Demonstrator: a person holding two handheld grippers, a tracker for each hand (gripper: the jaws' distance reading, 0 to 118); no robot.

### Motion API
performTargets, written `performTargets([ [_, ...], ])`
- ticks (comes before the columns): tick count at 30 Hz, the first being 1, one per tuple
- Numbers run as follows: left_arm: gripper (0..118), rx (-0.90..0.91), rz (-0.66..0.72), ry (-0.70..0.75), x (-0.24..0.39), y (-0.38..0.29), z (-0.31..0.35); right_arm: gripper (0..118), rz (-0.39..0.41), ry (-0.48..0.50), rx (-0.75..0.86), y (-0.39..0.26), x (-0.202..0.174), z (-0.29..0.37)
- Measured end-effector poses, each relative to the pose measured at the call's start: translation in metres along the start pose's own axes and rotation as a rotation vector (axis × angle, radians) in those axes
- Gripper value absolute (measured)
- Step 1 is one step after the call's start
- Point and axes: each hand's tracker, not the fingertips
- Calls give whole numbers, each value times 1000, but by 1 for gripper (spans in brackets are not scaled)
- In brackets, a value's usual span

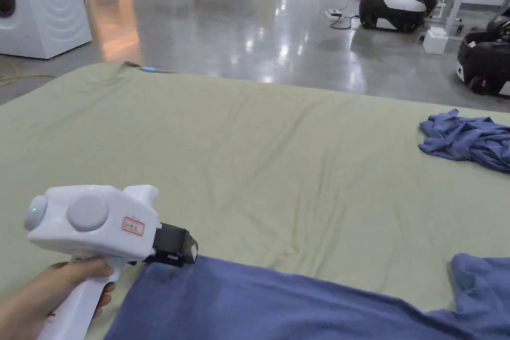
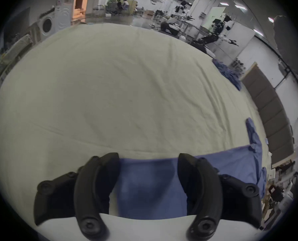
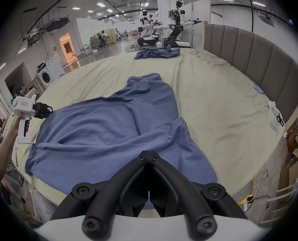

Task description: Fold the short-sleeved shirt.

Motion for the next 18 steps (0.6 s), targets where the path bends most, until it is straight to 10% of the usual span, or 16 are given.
performTargets([
  [4, 80, 20, -54, 47, 8, -4, 5, 2, 6, 21, -10, 0, 1, -3],
  [5, 60, 14, -52, 50, 14, -7, 9, 2, 12, 25, -10, 0, 1, -5],
  [6, 13, 19, -55, 116, 17, -9, 9, 2, 21, 27, -12, 0, 0, -7],
  [7, 1, 8, -48, 150, 16, -10, 8, 2, 29, 28, -15, 2, -1, -9],
  [14, 1, 15, 15, 63, 16, -16, 11, 3, 102, 57, 31, 57, 19, -44],
  [16, 1, 13, 12, 69, 17, -18, 12, 32, 122, 49, 15, 89, 20, -68],
  [18, 1, 12, -13, 84, 21, -18, 8, 93, 118, 70, -70, 118, 26, -102],
])
